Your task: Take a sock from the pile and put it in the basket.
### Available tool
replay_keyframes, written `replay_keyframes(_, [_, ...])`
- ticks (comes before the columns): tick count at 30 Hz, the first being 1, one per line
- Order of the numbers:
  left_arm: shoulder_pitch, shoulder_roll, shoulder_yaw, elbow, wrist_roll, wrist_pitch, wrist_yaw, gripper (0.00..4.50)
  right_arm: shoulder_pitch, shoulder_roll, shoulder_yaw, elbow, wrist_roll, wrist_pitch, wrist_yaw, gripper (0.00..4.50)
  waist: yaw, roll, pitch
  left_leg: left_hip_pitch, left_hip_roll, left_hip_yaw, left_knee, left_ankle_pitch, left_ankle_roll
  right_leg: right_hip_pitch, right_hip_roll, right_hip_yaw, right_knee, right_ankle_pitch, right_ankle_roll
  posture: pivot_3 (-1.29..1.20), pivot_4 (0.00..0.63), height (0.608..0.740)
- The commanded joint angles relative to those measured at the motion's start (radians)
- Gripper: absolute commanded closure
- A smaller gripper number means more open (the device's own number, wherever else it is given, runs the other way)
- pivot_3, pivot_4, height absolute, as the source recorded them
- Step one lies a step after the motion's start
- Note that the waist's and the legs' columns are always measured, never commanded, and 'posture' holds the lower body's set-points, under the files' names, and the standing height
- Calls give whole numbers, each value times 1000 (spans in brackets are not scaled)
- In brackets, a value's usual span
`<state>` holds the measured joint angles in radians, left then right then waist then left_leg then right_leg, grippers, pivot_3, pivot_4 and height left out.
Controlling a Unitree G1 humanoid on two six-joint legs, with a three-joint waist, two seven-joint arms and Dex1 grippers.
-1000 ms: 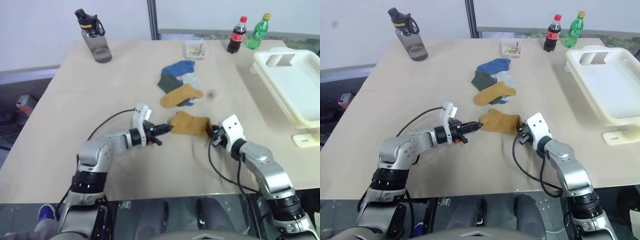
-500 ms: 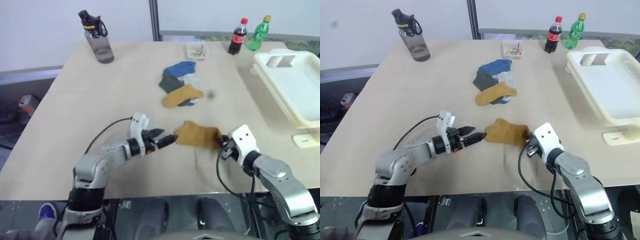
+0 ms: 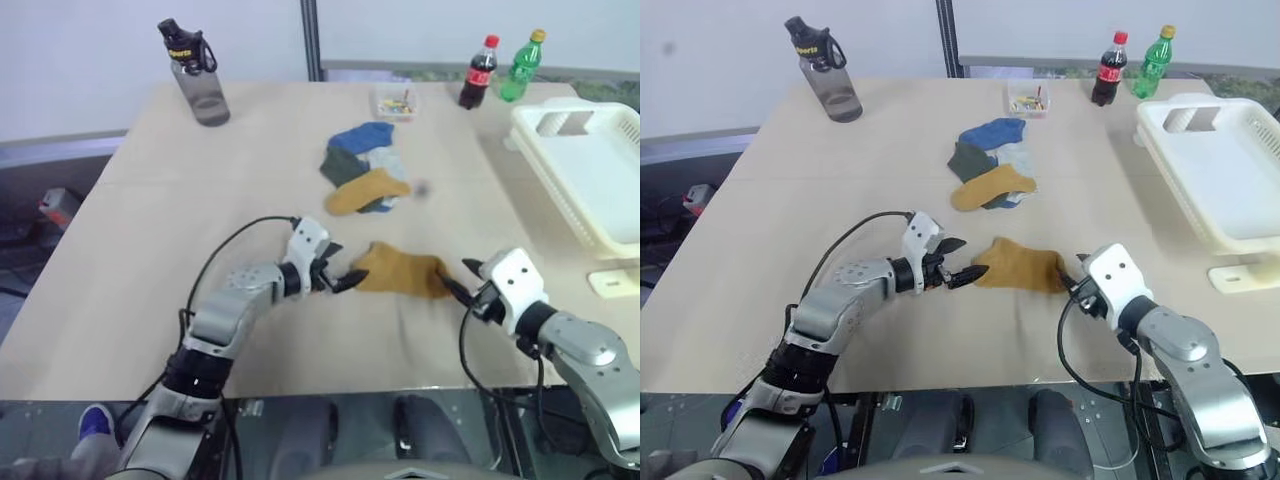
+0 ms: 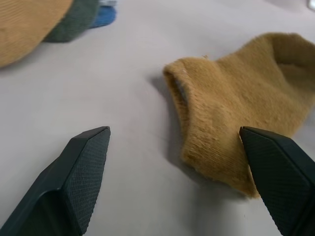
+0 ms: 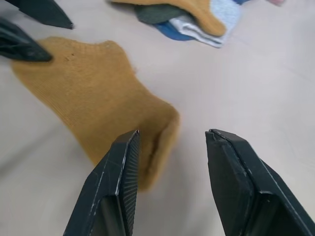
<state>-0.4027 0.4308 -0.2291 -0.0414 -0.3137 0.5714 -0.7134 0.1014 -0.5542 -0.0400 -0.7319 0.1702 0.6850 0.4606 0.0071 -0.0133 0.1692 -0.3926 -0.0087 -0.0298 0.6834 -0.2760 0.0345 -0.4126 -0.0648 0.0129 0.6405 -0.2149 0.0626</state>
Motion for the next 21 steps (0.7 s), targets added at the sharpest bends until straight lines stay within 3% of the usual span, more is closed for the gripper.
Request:
replay_keyframes(1, [-10,-22,-54,45,22,-29,-57,0,11,-5,-44,-55,4,-28,-7,2309,5,0,0,0,0,0,0,0,0,0,0,0,0,0,0,0,150,740])
replay_keyframes(9, [-73,-97,-42,138,39,-103,-97,0,21,-1,-56,-65,-11,-47,-27,2309,7,0,0,-1,0,0,1,0,0,0,0,0,0,1,2,0,150,740])
replay_keyframes(15, [-85,-110,-64,188,144,-213,-56,0,24,-5,-59,-61,-23,-63,-39,2309,6,0,0,-1,0,0,1,0,0,0,0,0,0,1,2,0,150,740])
replay_keyframes(18, [-115,-150,-13,259,184,-350,31,0,23,1,-64,-58,-26,-70,-49,2309,7,0,0,-1,0,0,1,0,0,0,0,0,0,1,2,0,150,740])
replay_keyframes(21, [-247,-261,101,405,136,-529,131,0,11,7,-60,-43,-29,-76,-53,2309,10,-1,1,-1,0,-1,1,0,0,0,0,-1,0,1,2,0,150,740])
